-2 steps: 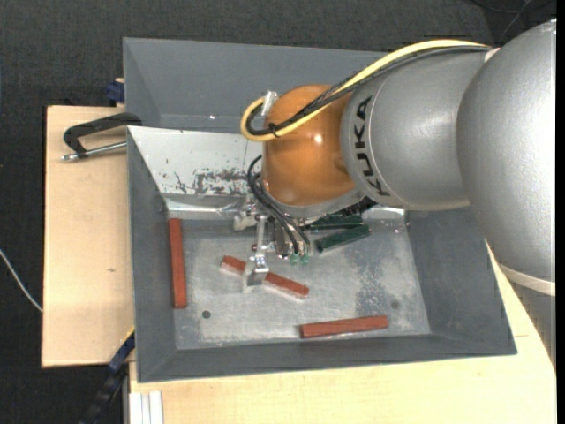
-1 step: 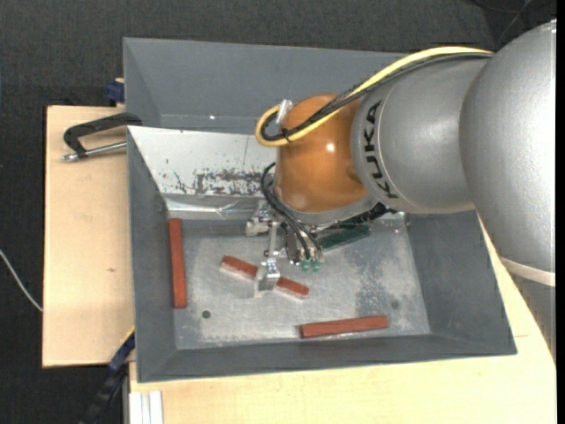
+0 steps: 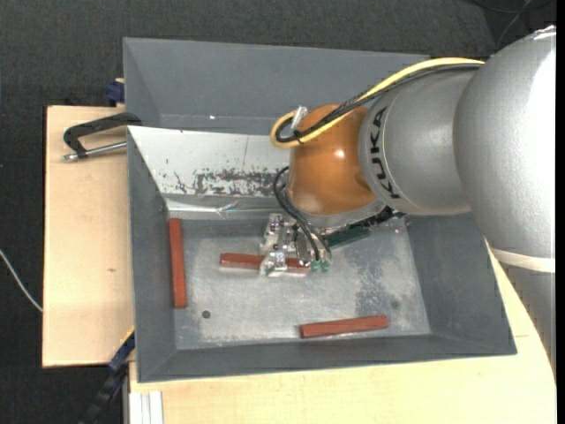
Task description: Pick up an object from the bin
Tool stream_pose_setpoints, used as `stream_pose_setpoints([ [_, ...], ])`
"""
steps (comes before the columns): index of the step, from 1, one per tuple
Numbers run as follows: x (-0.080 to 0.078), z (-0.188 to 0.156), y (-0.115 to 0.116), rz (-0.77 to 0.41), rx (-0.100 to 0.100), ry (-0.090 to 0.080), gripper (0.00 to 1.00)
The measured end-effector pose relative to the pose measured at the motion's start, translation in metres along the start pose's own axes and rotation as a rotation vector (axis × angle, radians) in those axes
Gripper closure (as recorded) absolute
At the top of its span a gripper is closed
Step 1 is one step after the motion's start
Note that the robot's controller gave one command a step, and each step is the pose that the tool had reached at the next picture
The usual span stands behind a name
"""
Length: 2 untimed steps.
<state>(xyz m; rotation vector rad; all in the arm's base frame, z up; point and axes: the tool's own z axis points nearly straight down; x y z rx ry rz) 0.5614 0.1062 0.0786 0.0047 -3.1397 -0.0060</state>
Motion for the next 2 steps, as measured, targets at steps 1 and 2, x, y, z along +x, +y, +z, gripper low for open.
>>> stream_pose_setpoints([
  [1, 0.000, 0.000, 0.000, 0.000, 0.000, 0.000, 1.00],
  [2, 0.002, -0.163, 0.001, -0.027, 0.001, -0.012, 1.00],
])
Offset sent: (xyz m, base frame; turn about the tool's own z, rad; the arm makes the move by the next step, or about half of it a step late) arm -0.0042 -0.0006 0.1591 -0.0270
